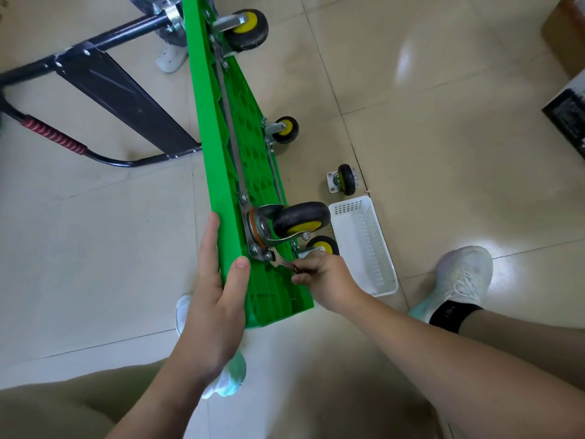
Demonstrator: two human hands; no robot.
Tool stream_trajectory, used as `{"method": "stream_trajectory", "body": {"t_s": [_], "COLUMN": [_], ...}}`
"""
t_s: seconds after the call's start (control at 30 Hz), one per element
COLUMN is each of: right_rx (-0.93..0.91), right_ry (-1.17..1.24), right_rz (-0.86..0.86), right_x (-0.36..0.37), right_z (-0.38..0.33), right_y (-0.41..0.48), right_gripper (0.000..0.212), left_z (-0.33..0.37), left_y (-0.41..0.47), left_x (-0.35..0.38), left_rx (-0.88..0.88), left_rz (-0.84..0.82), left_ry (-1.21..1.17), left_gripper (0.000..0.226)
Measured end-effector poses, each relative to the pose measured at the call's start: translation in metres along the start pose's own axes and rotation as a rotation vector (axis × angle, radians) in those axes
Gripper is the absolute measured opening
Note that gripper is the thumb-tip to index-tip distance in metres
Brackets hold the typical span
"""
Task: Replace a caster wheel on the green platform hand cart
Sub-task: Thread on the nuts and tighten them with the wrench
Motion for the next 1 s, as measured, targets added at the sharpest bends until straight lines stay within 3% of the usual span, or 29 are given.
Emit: {"method": "stream_trajectory", "body": {"t_s": [0.33, 0.47, 0.87, 1.0], "right_rx": [-0.017, 0.043, 0.208, 0.209], "right_ry": [-0.342, -0.433, -0.39, -0.44], "right_rz": [-0.046, -0.122, -0.174, -0.099], "right_x": [-0.04, -0.055, -0.108, -0.13], "right_z": [-0.023, -0.053, -0.183, -0.206], "right_y": [-0.018, -0.037, -0.024, -0.002], "right_gripper": [0.021, 0.01, 0.013, 0.009], "left_z": [0.008, 0.008, 0.026, 0.025], "left_y": [-0.001, 0.004, 0.028, 0.042], "left_x": [-0.002, -0.007, -0.017, -0.025], "left_rx": [-0.057, -0.106, -0.088, -0.082], "left_rz": [-0.124, -0.17, -0.312, -0.344], "left_ry": [-0.036, -0.09, -0.071, -0.047], "left_gripper": [0.059, 0.056, 0.064, 0.066]}}
Point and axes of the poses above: each hand's wrist, its own y-axis towards the middle knuckle, its own x-axis out of the palm, z = x × y, the point moved 9 cm from there along y, towards the middle knuckle, and after that the axes turned 10 degrees about -z, right-handed, at the moved point
